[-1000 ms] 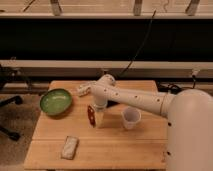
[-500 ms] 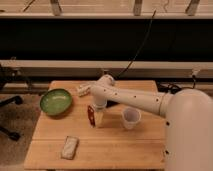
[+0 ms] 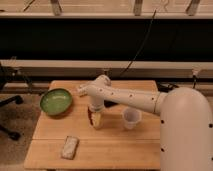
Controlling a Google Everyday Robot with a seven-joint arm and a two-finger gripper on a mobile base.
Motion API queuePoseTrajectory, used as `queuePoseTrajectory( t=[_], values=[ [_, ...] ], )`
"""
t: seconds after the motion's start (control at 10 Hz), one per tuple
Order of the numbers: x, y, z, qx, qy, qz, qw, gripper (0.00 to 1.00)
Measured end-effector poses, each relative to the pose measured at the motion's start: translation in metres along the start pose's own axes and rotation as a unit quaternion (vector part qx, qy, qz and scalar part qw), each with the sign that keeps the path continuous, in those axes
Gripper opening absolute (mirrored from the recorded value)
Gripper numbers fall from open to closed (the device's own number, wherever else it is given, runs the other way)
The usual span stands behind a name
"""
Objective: Place the pepper on the white sponge
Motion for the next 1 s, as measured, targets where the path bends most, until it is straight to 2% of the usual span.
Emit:
queuePoseTrajectory(
  t=[0.3,0.6,0.7,1.0],
  values=[
    [-0.018,0.003,0.009,-0.01,-0.003,-0.013,0.9999,0.8],
    [-0.027,0.004,0.011,-0.009,-0.004,-0.015,0.9998,0.78],
    [-0.03,0.003,0.012,-0.007,-0.002,-0.016,0.9998,0.72],
    [-0.029,0.001,0.012,0.005,0.012,-0.015,0.9998,0.4]
  ],
)
